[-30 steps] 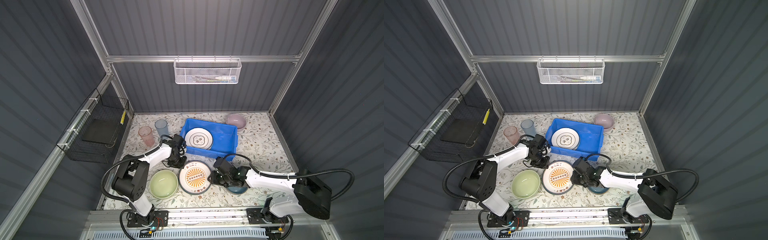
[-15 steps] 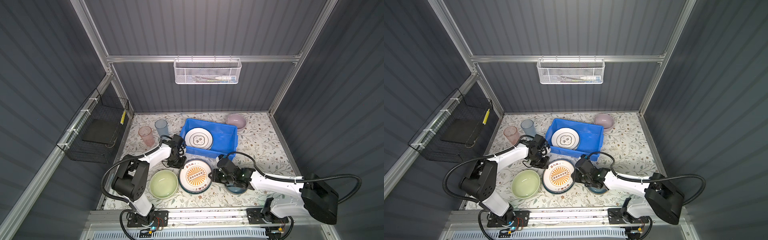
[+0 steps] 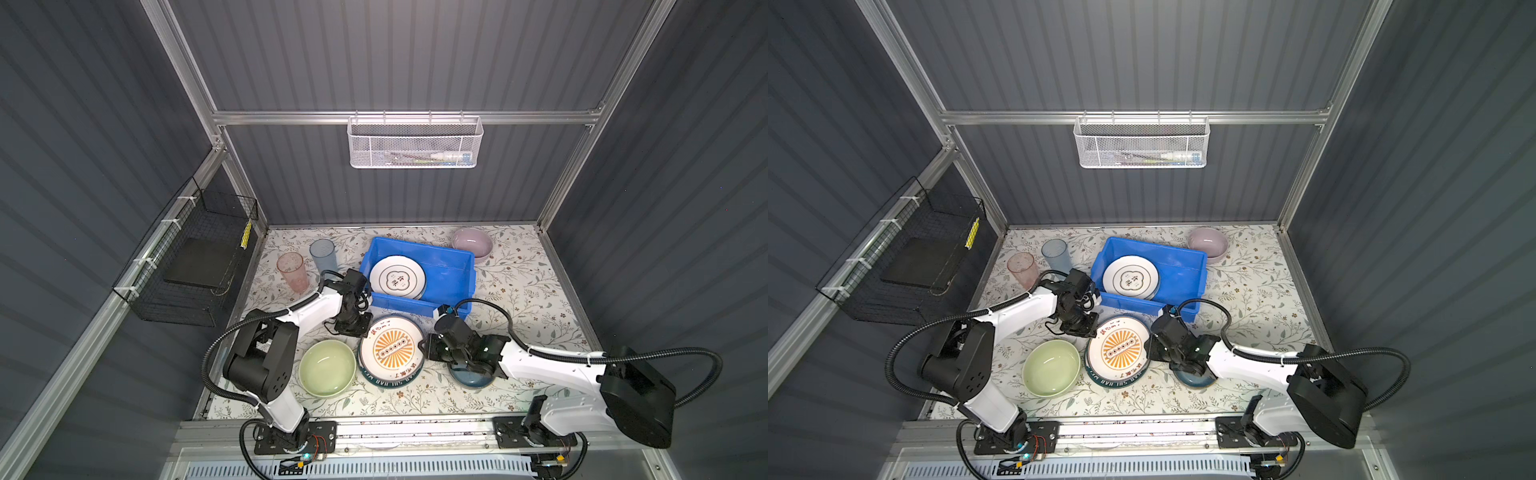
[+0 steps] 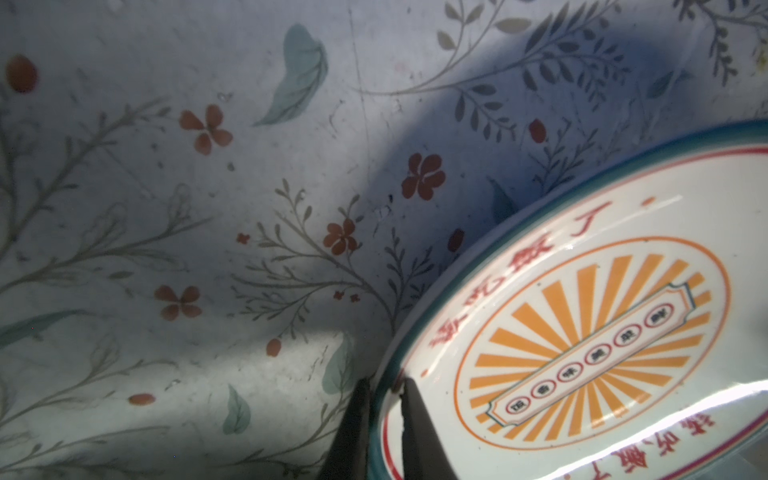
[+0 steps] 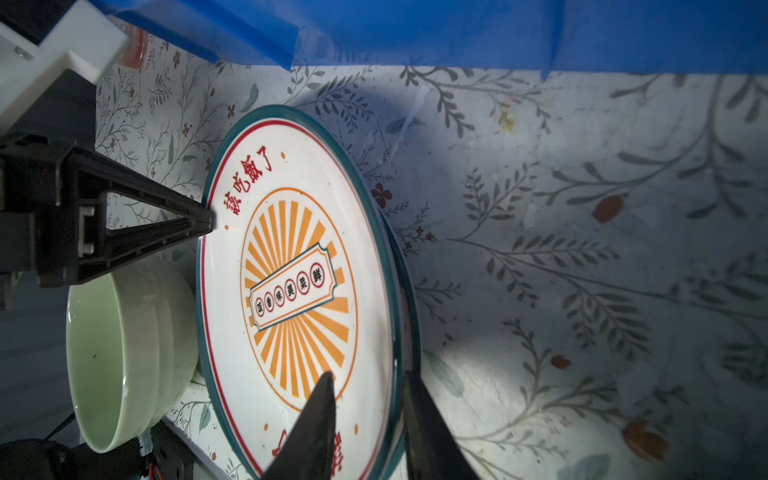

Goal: Place the mixed dishes into the plastic bin
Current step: 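Lift the sunburst plates off the green-rimmed plate with both grippers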

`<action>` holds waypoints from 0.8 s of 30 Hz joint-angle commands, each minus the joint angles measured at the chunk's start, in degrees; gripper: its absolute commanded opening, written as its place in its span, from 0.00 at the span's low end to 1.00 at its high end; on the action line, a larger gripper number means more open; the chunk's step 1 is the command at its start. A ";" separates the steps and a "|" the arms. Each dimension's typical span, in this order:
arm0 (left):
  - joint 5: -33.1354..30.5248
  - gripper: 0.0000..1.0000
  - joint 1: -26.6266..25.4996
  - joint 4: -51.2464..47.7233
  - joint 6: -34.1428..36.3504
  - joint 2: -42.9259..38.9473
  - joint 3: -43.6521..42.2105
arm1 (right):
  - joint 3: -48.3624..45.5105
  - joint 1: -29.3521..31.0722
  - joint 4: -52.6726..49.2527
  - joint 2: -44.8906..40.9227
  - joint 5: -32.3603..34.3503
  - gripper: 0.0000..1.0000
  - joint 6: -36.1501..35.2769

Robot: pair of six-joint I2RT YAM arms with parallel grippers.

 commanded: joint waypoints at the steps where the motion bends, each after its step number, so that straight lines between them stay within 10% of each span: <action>1: 5.99 0.16 -0.73 1.39 -0.82 1.15 0.67 | 3.62 0.42 6.30 -0.02 -0.27 0.28 -2.35; 24: 5.68 0.16 -0.75 1.66 -1.45 1.01 1.01 | 2.36 0.10 7.20 -3.19 0.83 0.24 -6.23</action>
